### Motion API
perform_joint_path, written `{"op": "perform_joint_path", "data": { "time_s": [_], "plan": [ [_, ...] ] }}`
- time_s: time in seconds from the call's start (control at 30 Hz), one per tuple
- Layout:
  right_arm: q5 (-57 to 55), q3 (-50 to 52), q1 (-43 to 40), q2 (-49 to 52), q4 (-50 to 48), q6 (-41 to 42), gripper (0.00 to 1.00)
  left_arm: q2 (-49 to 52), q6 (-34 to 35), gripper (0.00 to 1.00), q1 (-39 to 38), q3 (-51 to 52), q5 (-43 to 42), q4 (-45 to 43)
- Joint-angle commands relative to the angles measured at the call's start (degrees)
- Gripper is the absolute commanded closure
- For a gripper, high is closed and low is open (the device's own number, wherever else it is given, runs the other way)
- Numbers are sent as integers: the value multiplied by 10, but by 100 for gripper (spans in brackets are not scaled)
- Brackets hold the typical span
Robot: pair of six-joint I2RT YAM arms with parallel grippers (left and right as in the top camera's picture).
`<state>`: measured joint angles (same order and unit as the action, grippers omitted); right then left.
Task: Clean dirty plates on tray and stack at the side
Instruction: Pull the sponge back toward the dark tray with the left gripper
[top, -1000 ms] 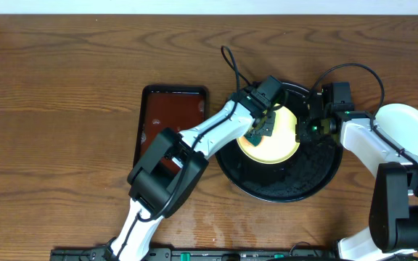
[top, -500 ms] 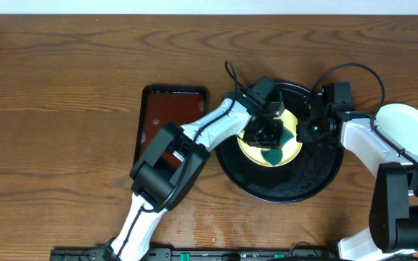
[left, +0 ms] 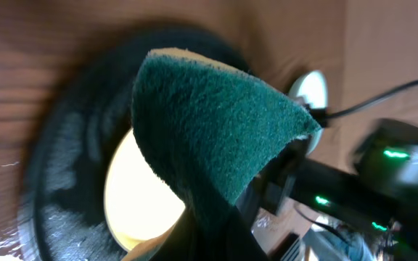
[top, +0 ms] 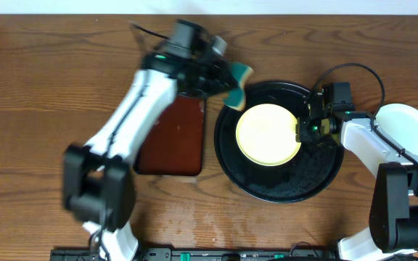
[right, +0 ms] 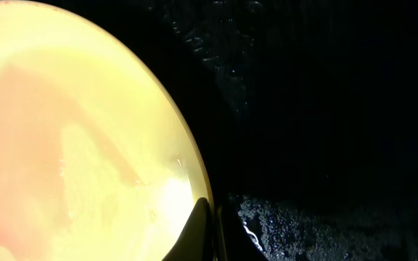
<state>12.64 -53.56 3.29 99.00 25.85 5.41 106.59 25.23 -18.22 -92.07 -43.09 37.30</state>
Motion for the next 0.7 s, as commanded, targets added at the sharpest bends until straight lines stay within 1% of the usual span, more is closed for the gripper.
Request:
{"op": "perform_joint_path", "data": {
  "time_s": [0.0,0.07,0.17,0.23,0.27,0.3,0.37,0.57,0.67],
  "plan": [
    [9,1,2,6,-1,1,99,-27,-42,92,27,-6,32,46],
    [9,1,2,6,-1,1,99,-35,-58,92,44,-6,99,90],
    [9,1,2,6,-1,1,99,-35,-62,92,63,-4,248,160],
    [9,1,1,6,-1,1,99,-35,-61,92,67,10,344,188],
    [9,1,1,6,-2,1,99,-35,-61,92,67,19,382,195],
    [9,1,1,6,-2,1,99,-35,-61,92,67,28,402,196],
    [9,1,2,6,-2,1,99,-35,-61,92,67,49,426,195],
    [9,1,2,6,-3,1,98,-35,-62,92,67,92,428,175],
    [9,1,2,6,-4,1,93,-35,-61,92,67,94,427,166]
  ]
}}
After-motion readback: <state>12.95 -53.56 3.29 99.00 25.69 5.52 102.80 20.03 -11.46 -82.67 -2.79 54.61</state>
